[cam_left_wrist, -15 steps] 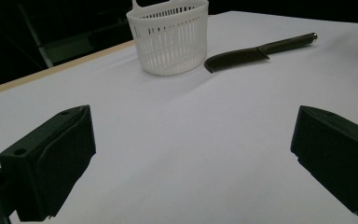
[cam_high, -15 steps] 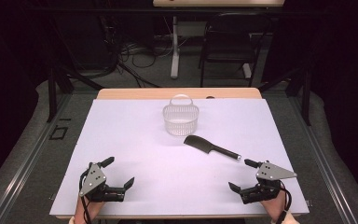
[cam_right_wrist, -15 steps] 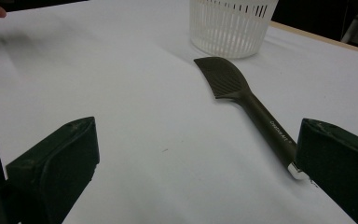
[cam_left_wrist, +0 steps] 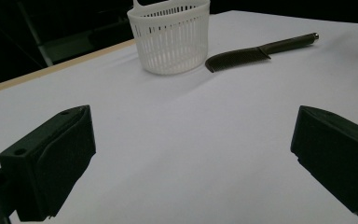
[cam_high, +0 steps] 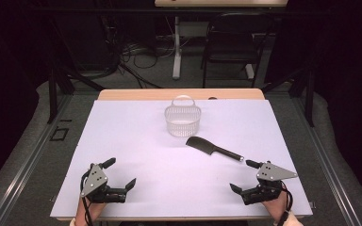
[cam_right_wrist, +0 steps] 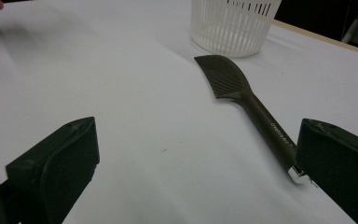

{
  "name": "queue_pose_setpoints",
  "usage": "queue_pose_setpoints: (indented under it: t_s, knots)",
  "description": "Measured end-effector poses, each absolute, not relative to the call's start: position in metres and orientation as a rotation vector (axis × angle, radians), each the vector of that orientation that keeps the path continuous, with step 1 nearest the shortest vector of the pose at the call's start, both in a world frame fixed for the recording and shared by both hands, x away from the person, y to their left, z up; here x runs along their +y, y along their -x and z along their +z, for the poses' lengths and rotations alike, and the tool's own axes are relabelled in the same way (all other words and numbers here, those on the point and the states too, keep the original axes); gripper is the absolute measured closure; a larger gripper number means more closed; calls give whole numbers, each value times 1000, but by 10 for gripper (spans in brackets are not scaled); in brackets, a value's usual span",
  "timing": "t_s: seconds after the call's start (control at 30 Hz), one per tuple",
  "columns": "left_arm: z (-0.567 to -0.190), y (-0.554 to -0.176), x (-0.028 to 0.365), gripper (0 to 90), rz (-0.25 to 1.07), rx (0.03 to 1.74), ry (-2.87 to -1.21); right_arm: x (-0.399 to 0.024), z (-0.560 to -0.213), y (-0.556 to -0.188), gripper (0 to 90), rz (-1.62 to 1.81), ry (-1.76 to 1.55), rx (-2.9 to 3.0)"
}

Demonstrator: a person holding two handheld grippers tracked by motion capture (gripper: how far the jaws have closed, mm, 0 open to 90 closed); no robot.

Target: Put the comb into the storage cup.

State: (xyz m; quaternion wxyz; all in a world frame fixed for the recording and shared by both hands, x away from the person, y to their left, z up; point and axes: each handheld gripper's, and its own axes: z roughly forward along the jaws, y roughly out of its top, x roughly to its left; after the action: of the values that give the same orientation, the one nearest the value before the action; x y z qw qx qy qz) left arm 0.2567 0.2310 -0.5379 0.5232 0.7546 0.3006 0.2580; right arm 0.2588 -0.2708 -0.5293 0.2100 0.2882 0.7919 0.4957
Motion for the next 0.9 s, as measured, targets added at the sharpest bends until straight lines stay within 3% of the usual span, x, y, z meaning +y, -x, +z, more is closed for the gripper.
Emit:
queue_pose_setpoints:
  t_s: [0.9]
  knots:
    - [-538, -257, 229, 0, 628, 695, -1824, -261, -522, -291, 0, 1260, -810, 2274]
